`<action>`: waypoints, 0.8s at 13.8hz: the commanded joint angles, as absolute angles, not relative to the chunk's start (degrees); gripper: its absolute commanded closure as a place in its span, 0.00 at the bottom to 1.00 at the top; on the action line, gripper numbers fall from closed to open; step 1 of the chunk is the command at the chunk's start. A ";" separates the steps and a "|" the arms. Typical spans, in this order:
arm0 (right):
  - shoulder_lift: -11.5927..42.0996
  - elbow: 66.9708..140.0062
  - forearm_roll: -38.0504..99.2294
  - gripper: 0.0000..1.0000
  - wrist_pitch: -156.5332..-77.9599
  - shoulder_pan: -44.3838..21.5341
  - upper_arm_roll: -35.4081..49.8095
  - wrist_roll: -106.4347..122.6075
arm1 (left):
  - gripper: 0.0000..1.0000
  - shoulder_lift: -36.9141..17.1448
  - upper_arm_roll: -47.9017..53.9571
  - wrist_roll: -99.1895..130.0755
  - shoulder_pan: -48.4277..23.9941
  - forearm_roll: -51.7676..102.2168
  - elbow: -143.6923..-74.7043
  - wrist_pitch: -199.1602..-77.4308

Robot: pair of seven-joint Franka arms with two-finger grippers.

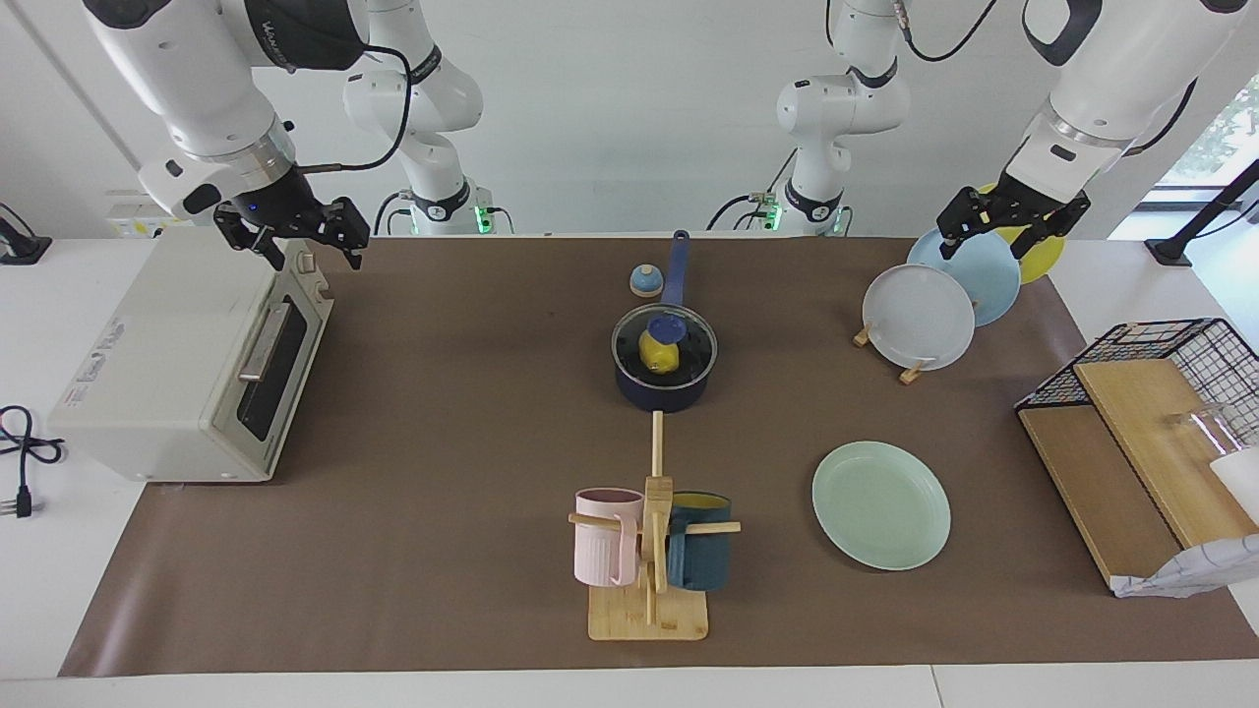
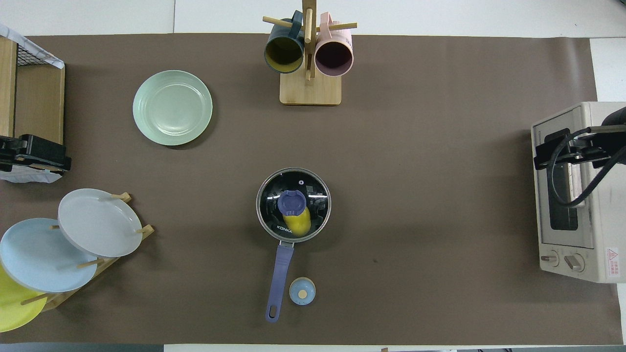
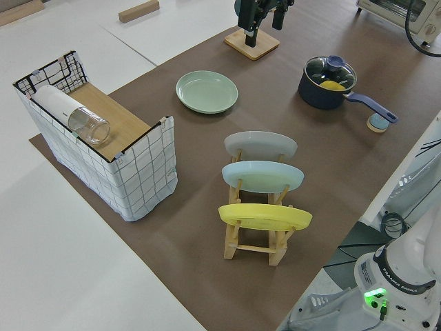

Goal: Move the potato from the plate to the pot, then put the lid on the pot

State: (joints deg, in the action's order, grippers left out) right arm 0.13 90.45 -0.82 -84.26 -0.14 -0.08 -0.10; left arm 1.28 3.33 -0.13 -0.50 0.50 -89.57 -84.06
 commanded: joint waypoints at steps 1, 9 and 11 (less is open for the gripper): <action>-0.79 90.88 0.44 0.00 -84.46 0.44 0.09 2.55 | 0.00 1.32 2.90 -0.35 -0.97 -0.79 -89.56 -84.20; -1.58 91.58 0.44 0.00 -84.38 0.18 0.17 2.72 | 0.00 1.32 2.90 -0.35 -0.97 -0.79 -89.56 -84.20; -1.58 91.58 0.44 0.00 -84.29 0.18 0.18 2.72 | 0.00 1.32 2.90 -0.35 -0.97 -0.79 -89.56 -84.20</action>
